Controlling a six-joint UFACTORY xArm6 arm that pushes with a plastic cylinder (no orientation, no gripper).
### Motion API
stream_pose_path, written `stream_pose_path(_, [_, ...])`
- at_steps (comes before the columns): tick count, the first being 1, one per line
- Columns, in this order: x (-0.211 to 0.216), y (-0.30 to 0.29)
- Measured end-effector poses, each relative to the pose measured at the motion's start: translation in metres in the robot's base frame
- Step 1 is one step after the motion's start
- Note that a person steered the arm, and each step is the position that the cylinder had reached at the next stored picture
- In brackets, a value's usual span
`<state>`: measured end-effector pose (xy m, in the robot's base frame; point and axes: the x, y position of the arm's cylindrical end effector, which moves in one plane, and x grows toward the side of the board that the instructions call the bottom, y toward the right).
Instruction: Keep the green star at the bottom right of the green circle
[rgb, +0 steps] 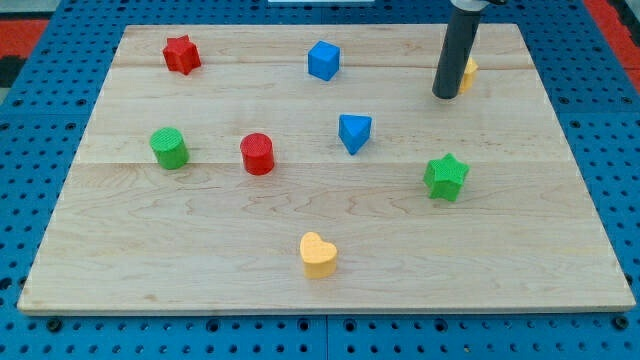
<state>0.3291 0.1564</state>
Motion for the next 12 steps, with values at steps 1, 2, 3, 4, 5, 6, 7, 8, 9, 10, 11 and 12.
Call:
stream_pose_path(1, [0.009, -0.009])
stream_pose_path(2, [0.059, -0.043])
stream_pose_path(3, [0.088, -0.061])
stream_pose_path(4, [0.122, -0.13])
stream_pose_path(5, [0.107, -0.081])
stream_pose_path(6, [0.085, -0.029])
stream_pose_path(7, [0.114, 0.015])
stream_pose_path(8, [0.167, -0.022])
stream_pose_path(9, [0.172, -0.133])
stream_pose_path(10, [0.172, -0.243])
stream_pose_path(11, [0.165, -0.307])
stream_pose_path(12, [0.158, -0.299])
